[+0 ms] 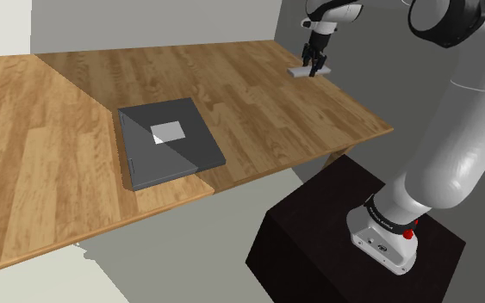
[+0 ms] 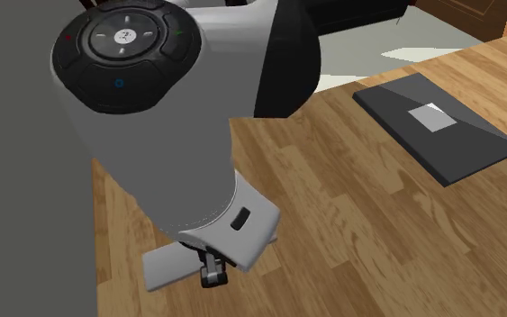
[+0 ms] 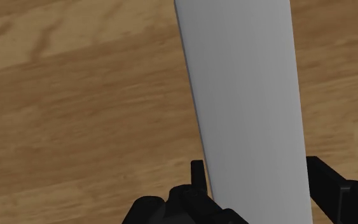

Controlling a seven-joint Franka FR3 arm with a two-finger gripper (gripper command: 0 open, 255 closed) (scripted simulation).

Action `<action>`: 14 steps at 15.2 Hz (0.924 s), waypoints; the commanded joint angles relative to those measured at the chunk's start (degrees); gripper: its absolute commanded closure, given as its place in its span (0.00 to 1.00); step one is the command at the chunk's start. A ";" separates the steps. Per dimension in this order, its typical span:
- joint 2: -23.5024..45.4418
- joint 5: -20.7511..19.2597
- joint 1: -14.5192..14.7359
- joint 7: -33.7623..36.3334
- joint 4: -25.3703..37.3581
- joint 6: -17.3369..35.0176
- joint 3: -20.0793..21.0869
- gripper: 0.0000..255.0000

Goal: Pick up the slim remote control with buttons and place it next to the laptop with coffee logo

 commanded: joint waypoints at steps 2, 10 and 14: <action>-1.90 -0.97 1.18 1.43 -1.58 -0.06 0.05 1.00; -14.01 -7.15 9.02 13.62 -16.03 3.96 2.70 1.00; -18.89 -9.40 11.88 20.05 -21.46 5.02 5.20 1.00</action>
